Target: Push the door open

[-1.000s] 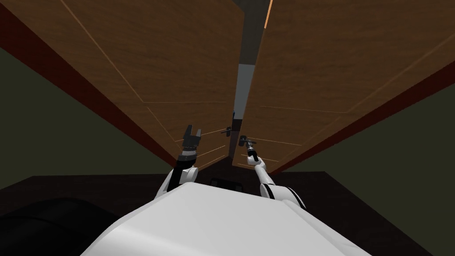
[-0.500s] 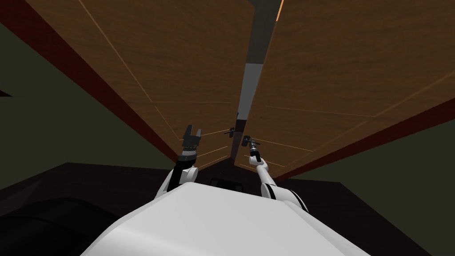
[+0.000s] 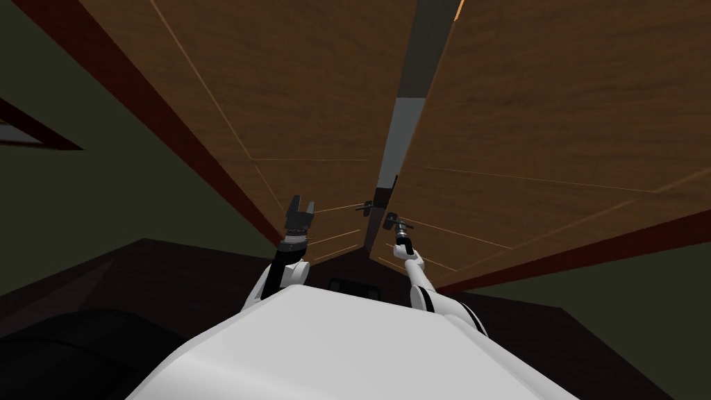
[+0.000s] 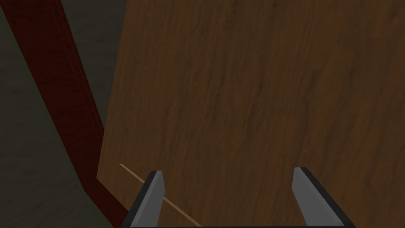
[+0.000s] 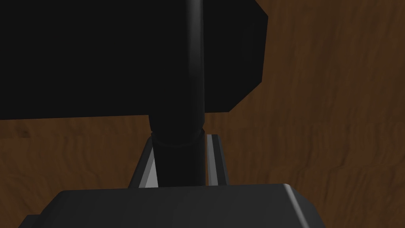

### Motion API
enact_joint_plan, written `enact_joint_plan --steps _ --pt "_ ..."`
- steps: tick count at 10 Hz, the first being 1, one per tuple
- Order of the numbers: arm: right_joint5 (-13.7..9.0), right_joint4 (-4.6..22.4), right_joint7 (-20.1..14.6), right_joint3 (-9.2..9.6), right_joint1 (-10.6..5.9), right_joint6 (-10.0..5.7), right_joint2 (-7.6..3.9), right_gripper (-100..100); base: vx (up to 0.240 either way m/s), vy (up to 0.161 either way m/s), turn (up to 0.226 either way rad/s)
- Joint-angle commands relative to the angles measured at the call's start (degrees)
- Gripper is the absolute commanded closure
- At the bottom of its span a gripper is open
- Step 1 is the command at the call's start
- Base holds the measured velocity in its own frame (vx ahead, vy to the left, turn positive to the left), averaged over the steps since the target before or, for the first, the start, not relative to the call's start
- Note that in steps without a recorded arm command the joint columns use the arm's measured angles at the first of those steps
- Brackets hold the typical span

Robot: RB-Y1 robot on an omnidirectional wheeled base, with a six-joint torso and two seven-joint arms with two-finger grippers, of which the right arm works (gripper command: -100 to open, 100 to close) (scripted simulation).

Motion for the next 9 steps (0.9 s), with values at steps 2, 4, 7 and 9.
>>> enact_joint_plan --steps 2,4,7,9 --pt "-0.92 0.25 1.51 -3.29 -0.37 -0.44 -1.19 100 0.029 0.003 0.103" --pt "-1.55 -0.54 2.67 -5.33 -0.19 -0.39 -1.45 100 0.012 0.005 0.067" --pt "-2.81 -0.71 4.98 -8.77 0.15 -0.30 -1.95 100 0.035 0.000 0.140" --pt "-2.81 -0.71 4.98 -9.40 0.15 -0.30 -1.95 100 0.030 0.000 0.034"
